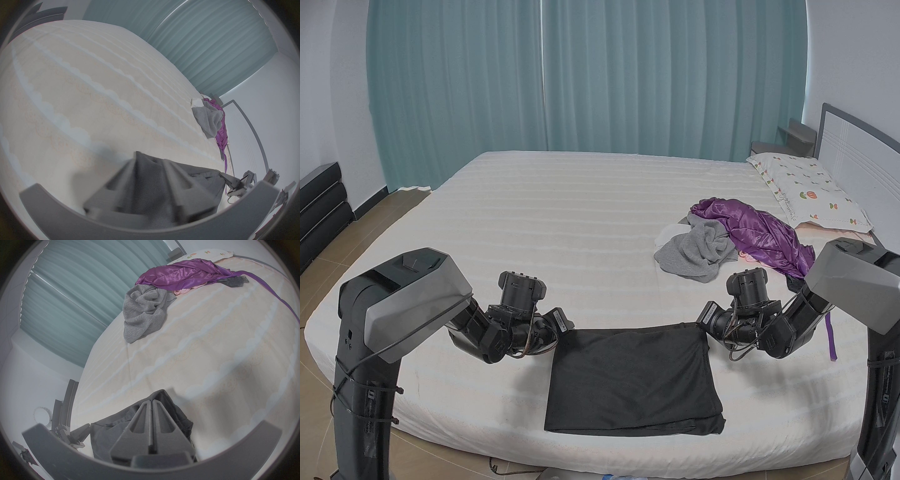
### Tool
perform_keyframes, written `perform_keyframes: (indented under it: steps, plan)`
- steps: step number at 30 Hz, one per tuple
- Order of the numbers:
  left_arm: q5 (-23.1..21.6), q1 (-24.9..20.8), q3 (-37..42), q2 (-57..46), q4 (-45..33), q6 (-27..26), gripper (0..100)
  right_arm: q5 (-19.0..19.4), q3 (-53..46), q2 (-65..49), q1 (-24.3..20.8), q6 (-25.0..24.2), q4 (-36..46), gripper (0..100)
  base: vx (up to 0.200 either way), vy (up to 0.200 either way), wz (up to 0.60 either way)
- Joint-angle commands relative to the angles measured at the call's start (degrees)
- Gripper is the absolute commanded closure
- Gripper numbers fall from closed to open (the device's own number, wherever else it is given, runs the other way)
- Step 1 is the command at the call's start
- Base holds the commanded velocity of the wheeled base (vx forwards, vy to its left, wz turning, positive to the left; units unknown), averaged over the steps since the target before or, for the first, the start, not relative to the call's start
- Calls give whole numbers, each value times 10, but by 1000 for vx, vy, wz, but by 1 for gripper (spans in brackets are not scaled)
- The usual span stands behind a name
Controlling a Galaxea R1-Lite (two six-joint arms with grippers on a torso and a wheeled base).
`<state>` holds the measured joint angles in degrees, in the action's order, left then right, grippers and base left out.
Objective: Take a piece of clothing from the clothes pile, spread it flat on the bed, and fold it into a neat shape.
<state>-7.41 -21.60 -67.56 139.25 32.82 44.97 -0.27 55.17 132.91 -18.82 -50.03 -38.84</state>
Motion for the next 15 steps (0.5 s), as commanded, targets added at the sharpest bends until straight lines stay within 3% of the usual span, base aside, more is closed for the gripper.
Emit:
perform_keyframes:
  steps: [1, 15]
  plan:
    - [1, -3, 1, 3, 1, 0, 100, 0, 0, 2, 0, 0, 0, 100, 0, 0, 0]
    - [10, 24, 8, -18, 0, 31, 100, 0, 3, 2, 12, 1, -4, 100, 0, 0, 0]
